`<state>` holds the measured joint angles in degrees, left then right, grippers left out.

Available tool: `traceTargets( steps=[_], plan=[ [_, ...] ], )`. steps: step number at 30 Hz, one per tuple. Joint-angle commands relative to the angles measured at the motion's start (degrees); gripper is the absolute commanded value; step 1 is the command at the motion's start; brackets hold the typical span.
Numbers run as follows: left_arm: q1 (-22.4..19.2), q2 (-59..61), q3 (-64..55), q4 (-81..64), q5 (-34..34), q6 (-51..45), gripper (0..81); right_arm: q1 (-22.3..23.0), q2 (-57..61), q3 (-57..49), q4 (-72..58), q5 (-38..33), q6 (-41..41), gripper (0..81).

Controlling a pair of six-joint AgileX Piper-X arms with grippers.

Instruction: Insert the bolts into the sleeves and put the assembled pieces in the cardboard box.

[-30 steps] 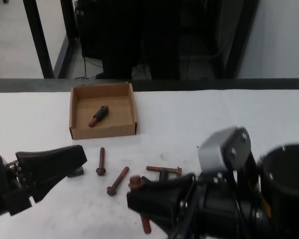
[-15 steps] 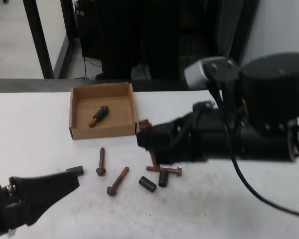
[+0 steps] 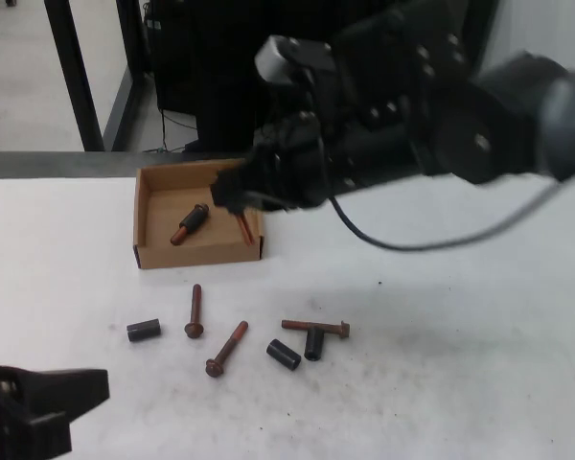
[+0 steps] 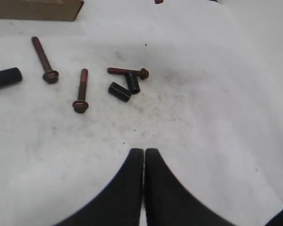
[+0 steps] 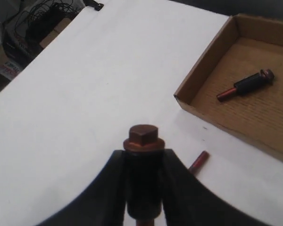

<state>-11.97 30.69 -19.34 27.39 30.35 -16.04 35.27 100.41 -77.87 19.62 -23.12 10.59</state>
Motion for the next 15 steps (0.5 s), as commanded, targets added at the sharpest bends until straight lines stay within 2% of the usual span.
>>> traceTargets(
  steps=[1,8,15],
  plan=[
    [-0.02,0.00,-1.20,0.36,-1.97,1.18,0.8,-1.62,5.92,-9.12,4.86,-0.80,-2.04,0.2],
    [-0.02,7.64,-4.54,9.75,-1.97,10.01,0.8,-4.36,16.78,-25.93,11.93,-0.80,-2.05,0.2],
    [-0.02,13.48,-9.36,7.75,-2.78,10.54,0.8,-5.77,25.71,-38.20,19.44,-0.80,-3.80,0.2]
  ],
)
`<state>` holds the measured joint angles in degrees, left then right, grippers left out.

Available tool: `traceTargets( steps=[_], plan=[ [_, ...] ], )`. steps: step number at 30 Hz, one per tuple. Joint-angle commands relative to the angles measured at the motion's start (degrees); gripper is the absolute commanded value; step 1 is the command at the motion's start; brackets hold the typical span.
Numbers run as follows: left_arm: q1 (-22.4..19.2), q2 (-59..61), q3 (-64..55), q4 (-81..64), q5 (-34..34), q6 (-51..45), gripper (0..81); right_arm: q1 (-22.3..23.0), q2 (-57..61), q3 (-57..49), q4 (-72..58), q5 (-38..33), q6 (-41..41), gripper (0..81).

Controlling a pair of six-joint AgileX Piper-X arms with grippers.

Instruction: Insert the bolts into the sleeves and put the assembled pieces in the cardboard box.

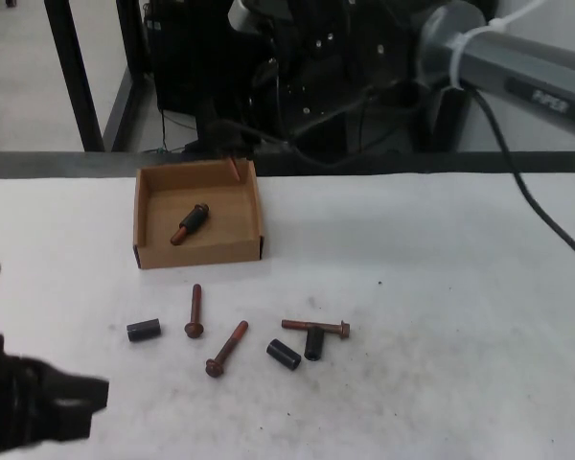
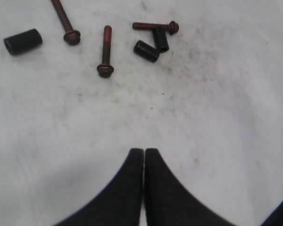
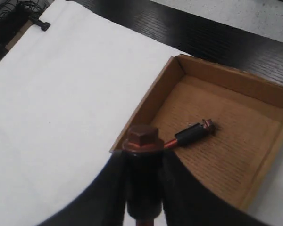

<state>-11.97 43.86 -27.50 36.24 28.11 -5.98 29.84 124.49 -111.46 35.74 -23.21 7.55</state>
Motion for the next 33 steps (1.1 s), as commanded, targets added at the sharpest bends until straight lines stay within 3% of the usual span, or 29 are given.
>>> traceTargets(
  steps=[1,24,33],
  plan=[
    [-0.02,0.93,-1.90,-1.58,-1.14,0.48,0.8,-0.32,2.74,-5.68,4.28,-0.71,-0.76,0.2],
    [-0.15,15.60,-11.40,1.99,0.41,9.34,0.8,-1.89,16.62,-16.06,4.20,-0.60,1.94,0.2],
    [-0.15,19.99,-11.45,1.89,-0.16,18.44,0.8,-1.89,17.46,-16.17,4.34,-0.71,0.84,1.6]
  ],
)
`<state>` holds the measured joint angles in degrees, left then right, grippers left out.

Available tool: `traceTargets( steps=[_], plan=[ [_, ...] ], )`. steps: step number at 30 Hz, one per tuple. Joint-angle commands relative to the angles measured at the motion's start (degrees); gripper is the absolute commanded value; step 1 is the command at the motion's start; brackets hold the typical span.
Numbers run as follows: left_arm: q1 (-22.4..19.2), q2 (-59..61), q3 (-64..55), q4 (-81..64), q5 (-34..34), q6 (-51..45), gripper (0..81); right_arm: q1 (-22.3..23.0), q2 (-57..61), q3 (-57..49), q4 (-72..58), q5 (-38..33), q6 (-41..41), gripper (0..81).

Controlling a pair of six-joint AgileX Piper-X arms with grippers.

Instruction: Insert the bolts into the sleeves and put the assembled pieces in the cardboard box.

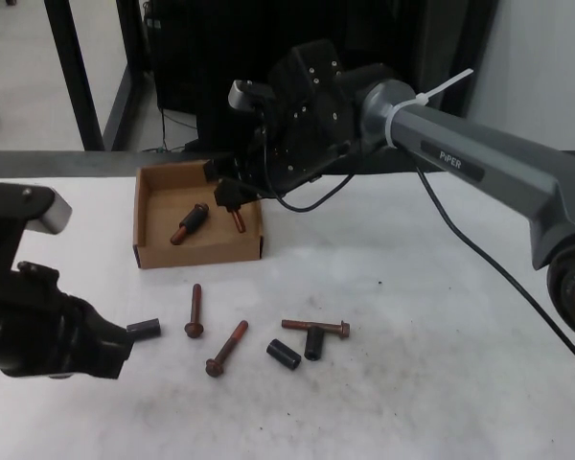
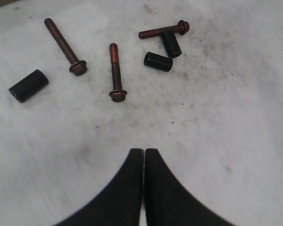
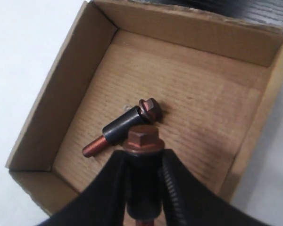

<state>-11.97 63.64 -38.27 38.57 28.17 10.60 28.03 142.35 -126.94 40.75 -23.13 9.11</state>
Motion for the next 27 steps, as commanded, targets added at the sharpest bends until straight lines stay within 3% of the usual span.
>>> traceTargets(
  steps=[1,6,9,16,23,27],
  plan=[
    [-0.15,0.49,-0.82,-0.45,-1.07,2.60,0.8,-0.08,-0.41,-0.69,-0.67,-0.97,-0.71,3.7],
    [-0.15,1.83,-1.96,-0.64,-5.04,8.80,0.8,-0.16,-0.41,-0.69,-0.67,-2.68,-0.53,28.8],
    [-0.15,2.61,-2.97,-1.58,-6.52,9.64,2.2,-0.27,-0.41,-0.69,-0.67,-2.68,0.74,38.4],
    [-0.15,5.48,-5.65,-1.97,-13.10,14.56,26.7,-0.36,-0.76,-1.11,2.08,-2.93,1.26,38.4],
    [-0.15,9.17,-6.29,-4.52,-13.55,18.76,28.6,-0.36,-3.76,-1.24,12.17,-8.04,-0.97,38.4],
    [-0.15,10.42,-6.29,-4.91,-13.71,19.94,35.2,-0.36,-6.62,-1.24,16.88,-8.29,-5.77,38.4]
  ],
)
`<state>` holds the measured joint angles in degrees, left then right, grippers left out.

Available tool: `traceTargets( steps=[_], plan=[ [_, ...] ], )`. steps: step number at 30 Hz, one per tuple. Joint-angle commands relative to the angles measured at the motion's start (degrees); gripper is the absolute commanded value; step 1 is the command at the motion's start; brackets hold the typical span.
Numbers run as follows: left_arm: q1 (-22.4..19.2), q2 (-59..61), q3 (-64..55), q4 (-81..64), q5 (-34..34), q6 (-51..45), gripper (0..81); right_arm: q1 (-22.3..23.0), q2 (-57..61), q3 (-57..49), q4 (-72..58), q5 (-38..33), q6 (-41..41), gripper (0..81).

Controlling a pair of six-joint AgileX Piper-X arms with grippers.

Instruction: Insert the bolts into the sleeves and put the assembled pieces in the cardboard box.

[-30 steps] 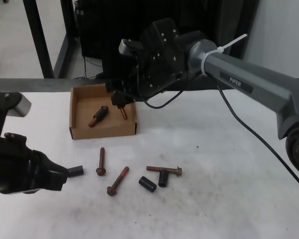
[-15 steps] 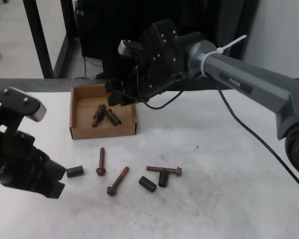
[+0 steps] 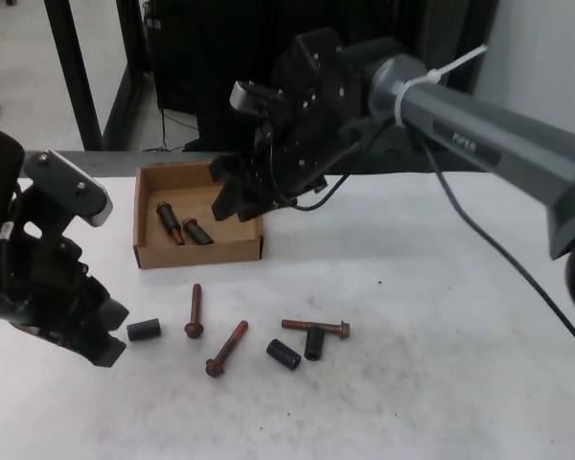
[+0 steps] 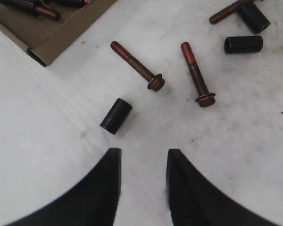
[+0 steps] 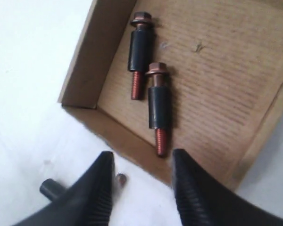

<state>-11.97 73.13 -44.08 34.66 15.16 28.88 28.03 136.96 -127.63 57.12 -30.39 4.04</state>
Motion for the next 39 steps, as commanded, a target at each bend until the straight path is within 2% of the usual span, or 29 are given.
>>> traceTargets(
  steps=[1,6,12,19,27,31,35,39],
  plan=[
    [-0.15,1.13,-0.47,-1.29,-1.02,1.76,36.8,-0.36,-2.06,-0.55,1.30,-1.02,-1.68,38.4],
    [-0.15,2.09,-1.60,-1.95,-3.56,3.72,37.5,-0.36,-5.42,-0.55,3.08,-2.53,-3.68,38.4],
    [-0.15,3.87,-4.91,-0.75,-3.59,4.14,37.5,-0.36,-8.25,-0.27,7.18,-3.48,-6.79,37.9],
    [-0.70,5.26,-6.16,-0.61,-4.85,5.01,37.5,-0.36,-10.33,-0.30,11.57,-11.34,-10.94,23.0],
    [-2.32,6.19,-6.16,-0.17,-5.09,5.01,37.5,-1.51,-14.64,1.20,17.12,-10.99,-15.16,20.7],
    [-2.62,6.19,-6.16,-0.17,-6.08,5.01,37.5,-2.50,-19.05,5.92,16.49,-10.51,-17.31,10.8],
    [-2.62,6.43,-6.16,-0.60,-6.11,5.17,37.5,-2.97,-25.11,14.90,12.02,-10.53,-17.54,1.3],
    [-2.62,7.67,-6.16,-1.00,-7.45,7.27,37.5,-2.97,-31.45,26.19,4.84,-10.75,-15.49,0.2]
  ],
)
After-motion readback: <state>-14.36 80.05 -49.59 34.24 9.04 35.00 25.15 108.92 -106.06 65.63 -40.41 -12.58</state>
